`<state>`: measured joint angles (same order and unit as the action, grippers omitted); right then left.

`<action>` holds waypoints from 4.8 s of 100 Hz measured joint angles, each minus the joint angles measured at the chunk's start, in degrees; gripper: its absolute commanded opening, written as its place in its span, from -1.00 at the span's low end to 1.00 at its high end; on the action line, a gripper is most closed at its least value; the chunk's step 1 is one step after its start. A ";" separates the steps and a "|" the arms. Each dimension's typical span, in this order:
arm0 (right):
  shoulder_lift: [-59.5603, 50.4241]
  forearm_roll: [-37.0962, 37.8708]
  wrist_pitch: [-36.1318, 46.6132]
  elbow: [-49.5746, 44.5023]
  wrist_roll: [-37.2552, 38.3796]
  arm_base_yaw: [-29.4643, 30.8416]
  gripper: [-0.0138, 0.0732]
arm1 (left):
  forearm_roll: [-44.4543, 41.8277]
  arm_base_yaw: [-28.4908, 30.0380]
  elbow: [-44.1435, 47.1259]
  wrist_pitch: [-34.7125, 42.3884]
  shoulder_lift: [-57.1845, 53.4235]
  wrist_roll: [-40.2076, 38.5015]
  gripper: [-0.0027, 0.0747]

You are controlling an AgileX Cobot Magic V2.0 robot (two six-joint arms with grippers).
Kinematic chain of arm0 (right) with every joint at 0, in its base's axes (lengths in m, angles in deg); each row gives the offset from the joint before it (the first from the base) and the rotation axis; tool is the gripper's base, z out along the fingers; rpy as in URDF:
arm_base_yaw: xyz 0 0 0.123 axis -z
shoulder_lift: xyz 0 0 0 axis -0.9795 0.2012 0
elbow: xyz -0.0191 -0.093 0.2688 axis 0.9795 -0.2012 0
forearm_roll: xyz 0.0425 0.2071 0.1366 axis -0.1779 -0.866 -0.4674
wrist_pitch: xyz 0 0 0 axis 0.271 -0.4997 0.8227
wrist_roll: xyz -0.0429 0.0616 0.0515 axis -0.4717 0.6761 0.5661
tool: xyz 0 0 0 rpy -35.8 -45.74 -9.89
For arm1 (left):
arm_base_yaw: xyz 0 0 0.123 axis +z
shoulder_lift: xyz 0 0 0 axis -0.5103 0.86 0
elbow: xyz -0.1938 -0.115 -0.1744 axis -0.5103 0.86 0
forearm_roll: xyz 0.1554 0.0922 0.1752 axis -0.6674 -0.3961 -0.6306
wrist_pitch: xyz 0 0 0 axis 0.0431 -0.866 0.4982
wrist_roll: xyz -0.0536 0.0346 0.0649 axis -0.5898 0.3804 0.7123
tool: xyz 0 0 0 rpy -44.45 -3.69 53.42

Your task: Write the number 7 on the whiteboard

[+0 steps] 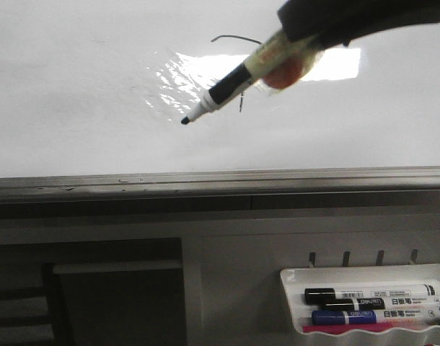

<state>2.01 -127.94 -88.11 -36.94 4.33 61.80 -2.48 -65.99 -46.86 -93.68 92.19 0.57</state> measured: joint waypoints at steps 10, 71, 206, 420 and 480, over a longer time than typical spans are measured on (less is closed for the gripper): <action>0.35 2.97 -3.66 3.52 2.03 0.00 -0.81 | 0.00 -7.33 0.00 2.28 4.38 2.72 0.34; 3.41 7.98 -11.39 8.29 5.51 0.00 -0.81 | -4.99 -19.96 -8.03 9.26 24.44 4.61 0.20; -8.84 10.93 -14.11 9.66 5.96 16.93 0.44 | 34.83 -5.73 0.77 27.27 12.28 5.07 -0.98; -18.77 0.81 9.23 3.18 5.39 16.69 -0.83 | 29.53 -4.33 -1.53 28.47 -2.08 19.18 -0.88; -61.15 -0.57 25.13 -32.18 -3.92 16.69 -0.83 | 27.76 -4.33 20.55 23.20 -34.81 22.60 -0.98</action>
<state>-59.14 -128.52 -62.98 -69.12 0.40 78.49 25.28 -70.31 -26.31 -70.48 57.37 23.17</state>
